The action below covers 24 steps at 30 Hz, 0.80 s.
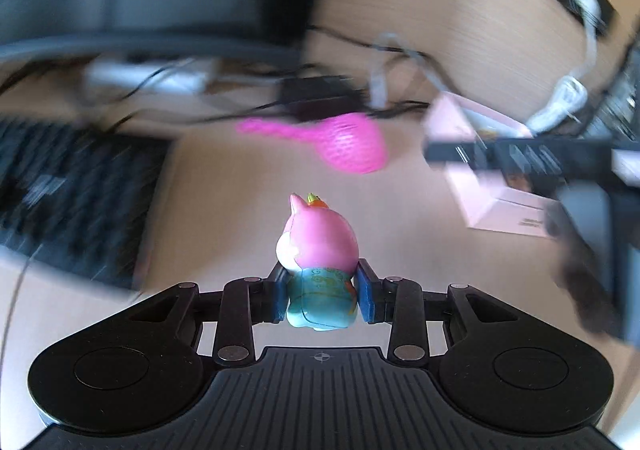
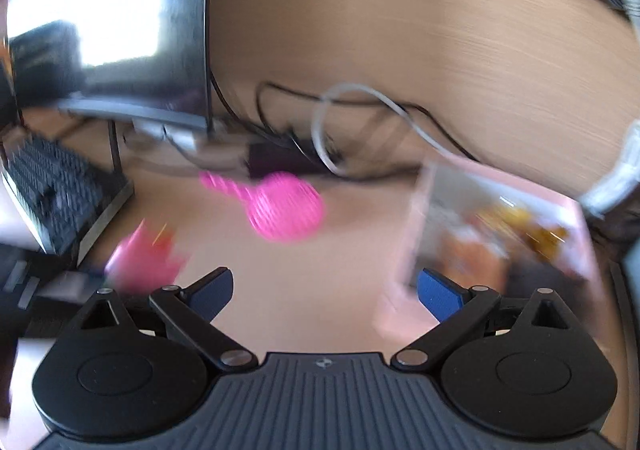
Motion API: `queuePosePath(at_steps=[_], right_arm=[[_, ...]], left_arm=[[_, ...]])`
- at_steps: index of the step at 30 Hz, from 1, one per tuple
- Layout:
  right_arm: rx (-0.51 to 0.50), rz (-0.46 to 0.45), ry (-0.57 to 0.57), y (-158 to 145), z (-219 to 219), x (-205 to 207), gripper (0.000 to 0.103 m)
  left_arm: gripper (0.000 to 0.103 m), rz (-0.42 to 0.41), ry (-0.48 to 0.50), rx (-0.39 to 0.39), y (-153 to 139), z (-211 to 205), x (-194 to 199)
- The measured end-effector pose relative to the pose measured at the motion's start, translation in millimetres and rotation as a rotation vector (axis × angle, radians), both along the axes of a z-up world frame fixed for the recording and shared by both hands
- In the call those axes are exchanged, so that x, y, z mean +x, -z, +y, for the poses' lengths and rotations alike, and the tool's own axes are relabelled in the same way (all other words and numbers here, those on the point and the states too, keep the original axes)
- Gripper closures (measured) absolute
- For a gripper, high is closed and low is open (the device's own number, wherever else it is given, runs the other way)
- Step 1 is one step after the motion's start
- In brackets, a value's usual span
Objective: Organize objects
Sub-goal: 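Lift the cat toy with the left gripper while the right gripper grasps the pink strainer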
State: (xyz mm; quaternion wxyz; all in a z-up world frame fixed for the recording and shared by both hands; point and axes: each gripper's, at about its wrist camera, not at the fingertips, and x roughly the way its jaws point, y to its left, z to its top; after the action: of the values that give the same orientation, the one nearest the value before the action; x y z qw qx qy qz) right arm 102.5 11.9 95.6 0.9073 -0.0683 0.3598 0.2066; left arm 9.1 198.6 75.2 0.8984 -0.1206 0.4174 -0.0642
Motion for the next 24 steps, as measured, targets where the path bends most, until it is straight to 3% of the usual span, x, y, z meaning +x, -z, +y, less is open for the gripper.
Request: queuePosePath(at_steps=[2, 7, 9, 11, 12, 16, 24], right_arm=[[0.008, 0.028, -0.024, 9.3, 23.0, 30.6, 0.001], [-0.13, 0.031, -0.018, 47.3, 71.4, 87.7, 0.004], [-0.159, 0.044, -0.013, 57.3, 77.8, 95.3, 0.017], [-0.165, 0.066, -0.031, 60.8, 83.8, 96.4, 0.044], [-0.166, 0.082, -0.04, 61.1, 85.6, 95.0, 0.047], [-0.156, 0.077, -0.085, 50.8, 84.0, 63.1, 0.049], [-0.179, 0.048, -0.24, 30.5, 47.3, -44.1, 0.049]], left_arm=[[0.066, 0.034, -0.06, -0.025, 2.1, 20.2, -14.6], [0.066, 0.038, -0.16, -0.005, -1.3, 55.2, -46.0], [0.066, 0.04, -0.184, -0.015, -1.9, 65.5, -50.1], [0.066, 0.036, -0.184, -0.015, -2.7, 68.4, -49.0], [0.066, 0.031, -0.175, -0.013, -2.9, 68.2, -47.8], [0.066, 0.01, -0.121, 0.0, -7.5, 55.8, -37.6], [0.066, -0.022, 0.029, 0.012, -7.3, 10.4, -12.8]])
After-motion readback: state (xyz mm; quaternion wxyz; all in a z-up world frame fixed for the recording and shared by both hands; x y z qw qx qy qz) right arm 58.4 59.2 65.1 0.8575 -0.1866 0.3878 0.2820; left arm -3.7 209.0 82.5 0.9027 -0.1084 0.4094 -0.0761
